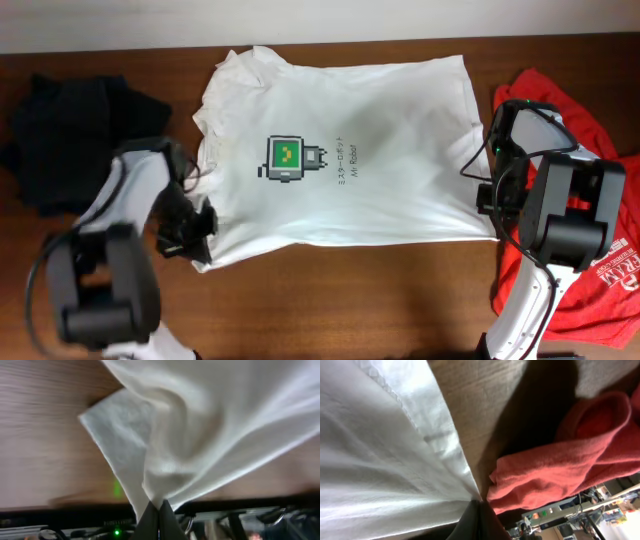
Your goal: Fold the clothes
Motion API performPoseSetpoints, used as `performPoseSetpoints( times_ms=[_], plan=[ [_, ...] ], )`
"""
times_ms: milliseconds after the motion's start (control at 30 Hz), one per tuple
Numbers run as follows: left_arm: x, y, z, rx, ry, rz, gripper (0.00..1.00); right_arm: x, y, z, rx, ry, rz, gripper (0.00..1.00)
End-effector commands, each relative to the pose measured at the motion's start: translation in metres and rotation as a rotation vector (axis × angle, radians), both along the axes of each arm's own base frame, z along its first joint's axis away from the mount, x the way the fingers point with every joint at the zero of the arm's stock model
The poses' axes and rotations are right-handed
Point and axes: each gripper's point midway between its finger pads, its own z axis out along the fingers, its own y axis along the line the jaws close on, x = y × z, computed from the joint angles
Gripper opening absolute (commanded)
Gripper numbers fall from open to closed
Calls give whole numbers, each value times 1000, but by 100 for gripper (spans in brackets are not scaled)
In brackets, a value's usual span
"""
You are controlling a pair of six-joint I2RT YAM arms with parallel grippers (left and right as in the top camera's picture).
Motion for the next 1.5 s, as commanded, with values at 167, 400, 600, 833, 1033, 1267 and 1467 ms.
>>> performPoseSetpoints(
  times_ms=[167, 400, 600, 833, 1033, 1267, 1467],
  plan=[
    [10, 3, 34, -8, -175, 72, 0, 6, -4, 34, -29, -114, -15, 4],
    [-11, 12, 56, -4, -157, 124, 0, -7, -1, 55, -26, -101, -16, 4],
    [-18, 17, 75, 5, -224, 152, 0, -13, 1, 78, -38, -167, -17, 4],
    [28, 9, 77, -69, -429, 171, 0, 15, 5, 85, -23, -357, -33, 4],
    [103, 10, 86, -120, -709, 216, 0, 63, 6, 76, 9, -555, -26, 4],
    [155, 11, 68, -167, -807, 258, 0, 109, -1, 78, -13, -743, -18, 4],
    [185, 17, 41, -166, -845, 253, 0, 137, -5, 74, -24, -840, -12, 5]
  ],
)
